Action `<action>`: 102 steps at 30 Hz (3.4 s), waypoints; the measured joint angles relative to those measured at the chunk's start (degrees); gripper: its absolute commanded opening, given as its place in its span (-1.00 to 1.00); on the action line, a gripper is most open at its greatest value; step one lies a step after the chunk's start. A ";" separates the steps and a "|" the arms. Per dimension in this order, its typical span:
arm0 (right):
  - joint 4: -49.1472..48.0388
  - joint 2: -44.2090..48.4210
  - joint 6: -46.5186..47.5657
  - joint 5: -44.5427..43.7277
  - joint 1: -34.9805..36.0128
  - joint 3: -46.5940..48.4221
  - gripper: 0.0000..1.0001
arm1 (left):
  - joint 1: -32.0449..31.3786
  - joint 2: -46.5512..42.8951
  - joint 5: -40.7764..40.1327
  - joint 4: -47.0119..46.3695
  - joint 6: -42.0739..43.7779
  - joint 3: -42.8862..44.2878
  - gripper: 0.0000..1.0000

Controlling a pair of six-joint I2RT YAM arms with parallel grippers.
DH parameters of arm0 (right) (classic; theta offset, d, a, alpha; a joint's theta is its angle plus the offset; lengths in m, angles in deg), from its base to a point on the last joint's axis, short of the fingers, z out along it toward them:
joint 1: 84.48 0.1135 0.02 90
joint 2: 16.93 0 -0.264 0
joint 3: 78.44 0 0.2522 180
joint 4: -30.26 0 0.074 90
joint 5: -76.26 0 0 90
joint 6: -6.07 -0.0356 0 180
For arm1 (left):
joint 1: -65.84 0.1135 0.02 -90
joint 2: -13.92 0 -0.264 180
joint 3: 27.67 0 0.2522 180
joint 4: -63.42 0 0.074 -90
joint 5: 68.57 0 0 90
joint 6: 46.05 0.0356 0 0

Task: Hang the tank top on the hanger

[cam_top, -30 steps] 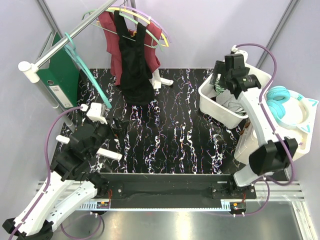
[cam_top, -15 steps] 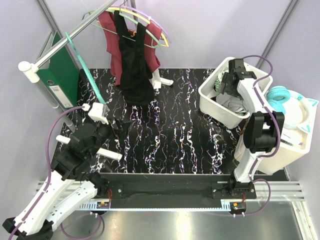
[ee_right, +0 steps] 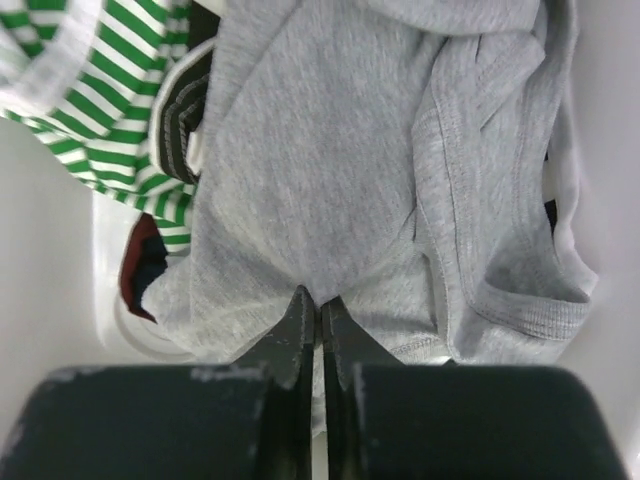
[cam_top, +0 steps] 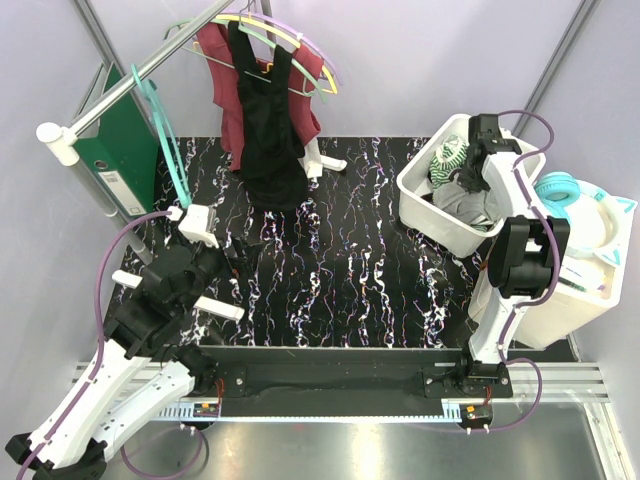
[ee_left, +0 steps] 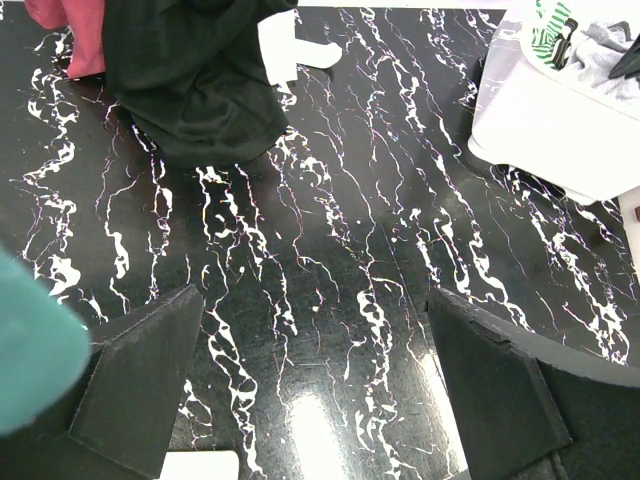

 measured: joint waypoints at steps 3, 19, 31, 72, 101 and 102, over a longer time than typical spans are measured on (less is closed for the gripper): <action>0.31 0.11 0.13 1.11 -0.02 2.03 -1.00 | 0.00 0.00 0.13 -0.02 0.02 0.00 0.98; 1.53 13.64 0.96 9.07 6.97 22.99 -1.00 | 0.00 0.37 0.33 -0.02 -0.02 -0.07 0.98; -0.02 20.26 5.42 10.23 30.64 28.98 -1.00 | 0.00 0.76 0.35 -0.02 0.00 -0.07 0.98; -23.10 28.72 -6.67 6.80 40.52 -37.68 0.77 | -10.80 18.16 1.62 -10.34 -14.86 -11.06 0.98; -33.66 16.72 -4.26 17.94 38.80 -36.17 0.59 | -7.91 34.03 -0.11 -22.43 -14.93 -14.91 0.98; -33.53 16.55 -3.56 18.03 39.23 -34.77 0.57 | -6.71 33.62 -0.28 -21.99 -14.88 -15.10 0.98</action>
